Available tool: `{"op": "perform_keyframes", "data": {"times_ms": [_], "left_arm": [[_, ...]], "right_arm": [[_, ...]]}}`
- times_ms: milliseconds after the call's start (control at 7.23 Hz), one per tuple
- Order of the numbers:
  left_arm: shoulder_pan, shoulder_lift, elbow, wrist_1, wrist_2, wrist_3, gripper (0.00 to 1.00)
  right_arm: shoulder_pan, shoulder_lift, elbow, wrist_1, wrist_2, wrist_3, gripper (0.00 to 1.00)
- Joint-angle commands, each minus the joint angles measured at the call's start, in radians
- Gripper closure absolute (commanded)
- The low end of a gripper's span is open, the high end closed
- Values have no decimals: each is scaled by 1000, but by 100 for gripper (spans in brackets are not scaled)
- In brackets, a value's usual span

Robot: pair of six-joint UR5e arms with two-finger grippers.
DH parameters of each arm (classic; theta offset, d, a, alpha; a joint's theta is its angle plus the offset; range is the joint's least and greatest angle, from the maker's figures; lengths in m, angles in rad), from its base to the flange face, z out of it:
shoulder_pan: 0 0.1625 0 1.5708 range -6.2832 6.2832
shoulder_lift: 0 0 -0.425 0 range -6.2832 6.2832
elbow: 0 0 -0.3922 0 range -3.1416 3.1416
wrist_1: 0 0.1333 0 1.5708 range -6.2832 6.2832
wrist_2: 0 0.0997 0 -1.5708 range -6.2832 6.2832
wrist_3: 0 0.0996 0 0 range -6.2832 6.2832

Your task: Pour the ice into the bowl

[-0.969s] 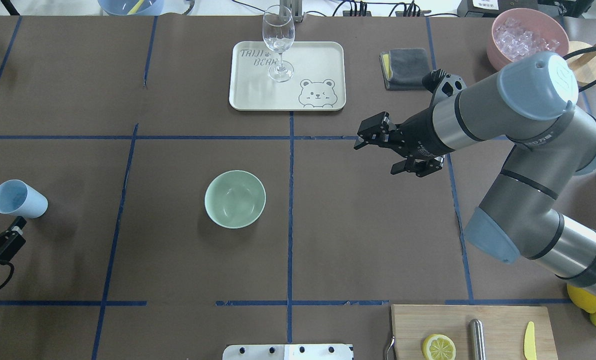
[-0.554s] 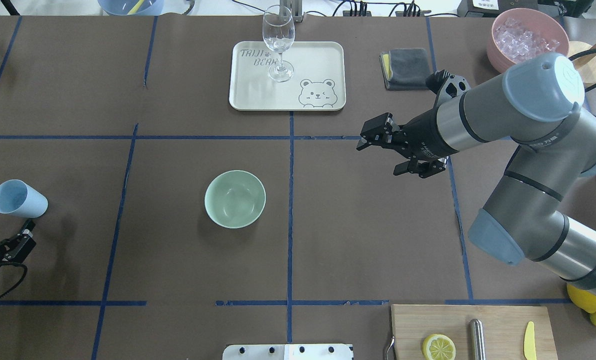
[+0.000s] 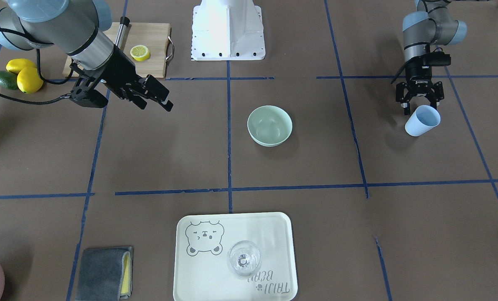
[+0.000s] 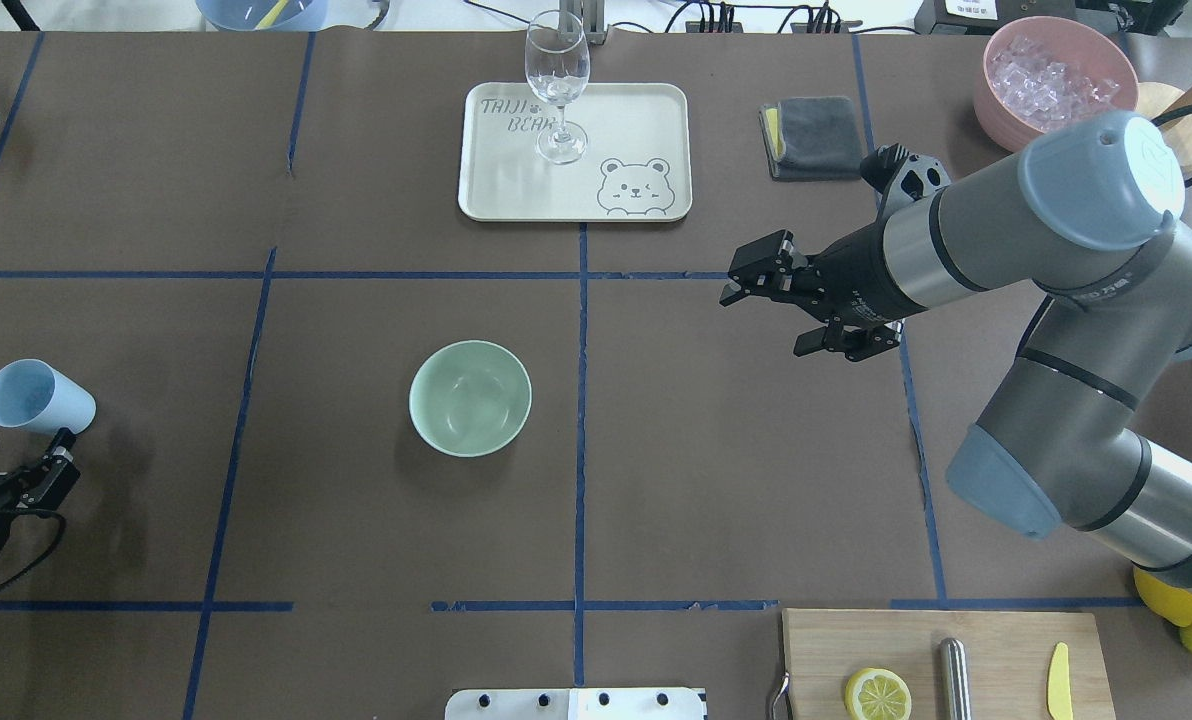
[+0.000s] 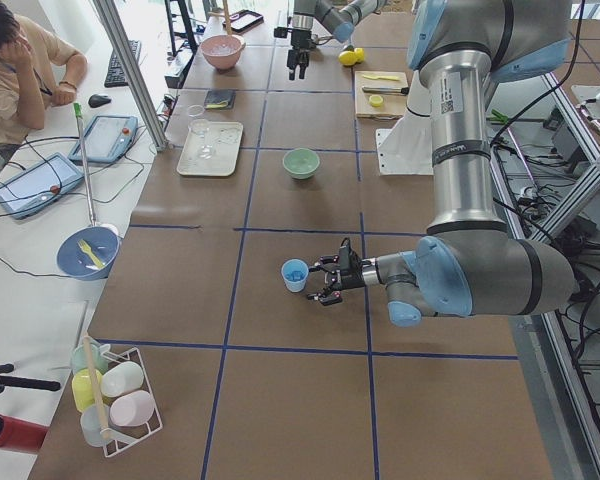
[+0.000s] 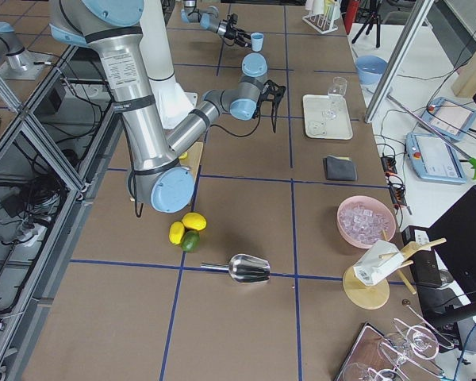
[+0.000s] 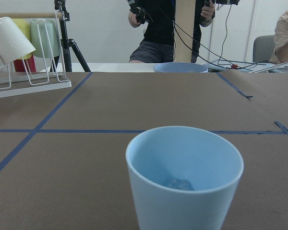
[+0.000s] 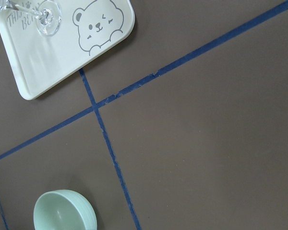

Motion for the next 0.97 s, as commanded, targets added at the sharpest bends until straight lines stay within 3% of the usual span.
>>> {"op": "perform_keyframes", "data": {"times_ms": [0,415,830], "left_arm": [[-38,-21,15,3,-20,9,3],[-118,-126,20,3,-22,156,3],[-156,-130,75,3,-23,158,3]], "right_arm": [[-1,-4,4,0,-4,0,0],[-1,-7,0,0,-3,0,0],[-3,-7,-5,0,-4,0,0]]}}
